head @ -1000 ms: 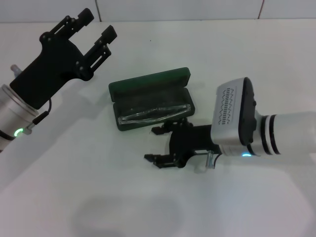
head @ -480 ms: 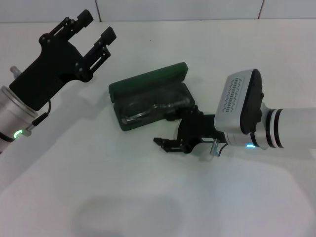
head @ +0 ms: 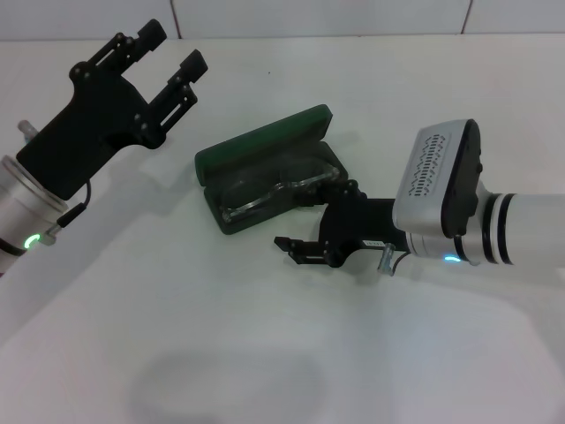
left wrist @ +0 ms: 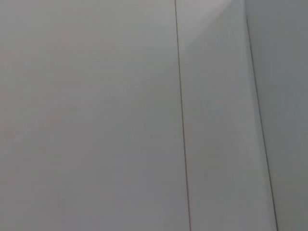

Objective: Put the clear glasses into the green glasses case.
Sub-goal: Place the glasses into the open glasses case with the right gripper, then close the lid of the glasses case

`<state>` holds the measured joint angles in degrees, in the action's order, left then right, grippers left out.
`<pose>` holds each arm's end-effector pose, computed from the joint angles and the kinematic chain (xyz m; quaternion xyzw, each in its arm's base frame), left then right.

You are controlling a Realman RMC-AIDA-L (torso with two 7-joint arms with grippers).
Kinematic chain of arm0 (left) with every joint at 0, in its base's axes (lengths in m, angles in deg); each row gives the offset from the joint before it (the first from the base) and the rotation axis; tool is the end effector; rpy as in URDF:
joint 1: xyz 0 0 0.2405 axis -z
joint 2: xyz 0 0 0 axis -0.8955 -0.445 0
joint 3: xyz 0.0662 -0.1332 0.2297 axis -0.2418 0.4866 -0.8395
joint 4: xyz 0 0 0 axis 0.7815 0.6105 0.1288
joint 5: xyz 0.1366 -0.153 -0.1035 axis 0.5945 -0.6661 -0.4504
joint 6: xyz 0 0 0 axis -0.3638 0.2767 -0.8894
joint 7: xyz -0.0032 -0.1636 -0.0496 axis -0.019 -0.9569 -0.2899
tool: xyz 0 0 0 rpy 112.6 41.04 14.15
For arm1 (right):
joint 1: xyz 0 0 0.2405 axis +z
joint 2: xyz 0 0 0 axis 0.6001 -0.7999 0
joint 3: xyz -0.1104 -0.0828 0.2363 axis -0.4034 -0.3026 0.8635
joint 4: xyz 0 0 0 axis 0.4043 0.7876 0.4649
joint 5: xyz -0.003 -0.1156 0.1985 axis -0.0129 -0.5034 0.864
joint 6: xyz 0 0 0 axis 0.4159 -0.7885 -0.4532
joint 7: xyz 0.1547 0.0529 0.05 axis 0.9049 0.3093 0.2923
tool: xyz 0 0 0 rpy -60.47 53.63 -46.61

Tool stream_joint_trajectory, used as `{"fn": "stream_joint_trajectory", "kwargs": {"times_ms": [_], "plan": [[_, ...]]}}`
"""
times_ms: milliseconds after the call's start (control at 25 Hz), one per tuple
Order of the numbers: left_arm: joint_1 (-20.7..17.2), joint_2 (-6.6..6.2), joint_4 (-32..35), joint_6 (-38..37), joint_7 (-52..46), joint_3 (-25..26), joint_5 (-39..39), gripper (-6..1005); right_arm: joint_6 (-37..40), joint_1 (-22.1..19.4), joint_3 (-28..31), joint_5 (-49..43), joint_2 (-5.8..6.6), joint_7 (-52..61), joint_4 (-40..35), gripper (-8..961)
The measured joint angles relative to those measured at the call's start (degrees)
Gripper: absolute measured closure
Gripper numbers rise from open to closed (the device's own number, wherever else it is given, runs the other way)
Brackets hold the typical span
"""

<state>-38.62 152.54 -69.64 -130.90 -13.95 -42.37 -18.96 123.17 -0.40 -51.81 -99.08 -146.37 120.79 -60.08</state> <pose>-0.2687 0.3498 -0.0247 -0.7989 -0.0845 -0.4630 0.3746 0.2032 0.3865 -0.1731 -0.9719 0.0605 0.1326 0.1849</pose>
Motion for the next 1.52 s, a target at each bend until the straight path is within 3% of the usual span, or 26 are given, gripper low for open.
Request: {"fn": "stream_joint_trajectory", "kwargs": {"times_ms": [200,360,480,680,720,760,920,1160,1320,1520], "plan": [[0.00,0.00,-0.14,-0.03,0.00,0.04,-0.01,407,5.61,-0.90,3.20,-0.06,0.23,-1.51,-0.03,267],[0.01,-0.06,-0.10,1.07,-1.93,1.07,-0.60,407,18.00,-4.08,12.61,-0.35,1.00,-5.36,0.52,267],[0.23,-0.24,-0.03,3.77,-6.02,3.10,-1.33,407,22.66,-6.49,20.62,-2.86,1.67,-6.72,1.16,267],[1.24,-0.44,2.01,11.82,-10.73,4.07,-1.22,407,29.30,-8.19,29.21,-9.52,3.08,-6.53,3.02,267],[2.11,-0.40,2.45,15.32,-11.95,3.76,-0.70,407,31.77,-8.44,30.85,-10.43,3.54,-6.50,3.71,267],[2.93,-0.35,2.73,18.12,-12.94,3.45,-0.16,407,36.16,-8.85,33.20,-11.12,4.76,-6.60,5.10,267],[9.82,-1.11,2.86,32.30,-23.53,0.78,8.52,407,38.96,-9.37,34.20,-11.27,6.70,-6.06,5.71,266],[17.81,-1.10,2.95,41.94,-37.73,-1.44,24.16,407,38.47,-10.09,34.58,-11.49,7.01,-5.06,5.80,266],[20.41,-0.28,3.10,43.41,-43.05,-2.76,30.14,407,37.25,-10.21,34.71,-12.70,6.70,-5.24,5.89,266],[19.76,0.00,5.04,42.37,-46.99,-8.41,31.18,407,36.58,-10.37,34.75,-12.87,6.83,-5.31,6.47,266]]}}
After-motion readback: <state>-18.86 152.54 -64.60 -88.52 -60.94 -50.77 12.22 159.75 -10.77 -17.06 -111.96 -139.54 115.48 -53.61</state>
